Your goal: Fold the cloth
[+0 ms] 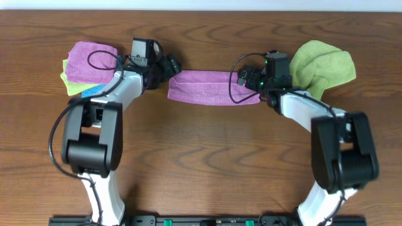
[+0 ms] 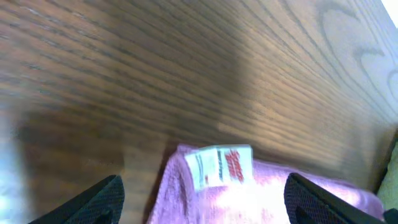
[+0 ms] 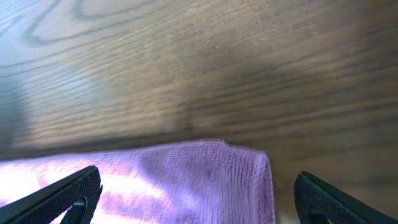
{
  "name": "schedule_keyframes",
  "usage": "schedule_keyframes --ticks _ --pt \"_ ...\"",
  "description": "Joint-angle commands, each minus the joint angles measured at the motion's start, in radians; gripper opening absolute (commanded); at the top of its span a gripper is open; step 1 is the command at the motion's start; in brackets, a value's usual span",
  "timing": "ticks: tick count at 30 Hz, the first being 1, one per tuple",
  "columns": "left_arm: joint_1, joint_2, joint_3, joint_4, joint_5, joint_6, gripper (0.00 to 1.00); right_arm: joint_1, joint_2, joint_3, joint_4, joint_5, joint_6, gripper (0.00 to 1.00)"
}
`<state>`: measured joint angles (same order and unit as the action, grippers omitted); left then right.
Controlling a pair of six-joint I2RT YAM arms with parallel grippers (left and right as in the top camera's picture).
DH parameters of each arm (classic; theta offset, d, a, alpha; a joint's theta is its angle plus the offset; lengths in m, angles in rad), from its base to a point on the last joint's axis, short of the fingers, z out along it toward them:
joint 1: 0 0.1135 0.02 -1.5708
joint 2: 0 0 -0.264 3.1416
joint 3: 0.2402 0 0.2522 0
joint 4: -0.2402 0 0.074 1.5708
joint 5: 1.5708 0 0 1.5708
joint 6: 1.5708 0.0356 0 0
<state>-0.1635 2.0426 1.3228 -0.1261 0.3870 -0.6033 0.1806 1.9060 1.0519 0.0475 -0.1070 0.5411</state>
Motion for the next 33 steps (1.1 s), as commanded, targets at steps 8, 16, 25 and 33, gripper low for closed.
schedule_keyframes --ticks 8,16,25,33 --pt "0.004 -0.175 0.016 -0.216 0.021 0.058 0.48 0.001 -0.301 0.016 -0.312 -0.012 0.084 0.99" --pt "-0.032 -0.179 0.016 -0.229 0.027 0.045 0.21 0.001 -0.42 0.016 -0.626 -0.06 0.198 0.95" --pt "-0.133 -0.155 0.016 -0.16 -0.207 0.039 0.12 0.001 -0.405 0.012 -0.668 -0.134 0.274 0.99" --pt "-0.144 -0.047 0.016 -0.124 -0.237 -0.005 0.06 0.001 -0.312 0.012 -0.611 -0.134 0.286 0.99"
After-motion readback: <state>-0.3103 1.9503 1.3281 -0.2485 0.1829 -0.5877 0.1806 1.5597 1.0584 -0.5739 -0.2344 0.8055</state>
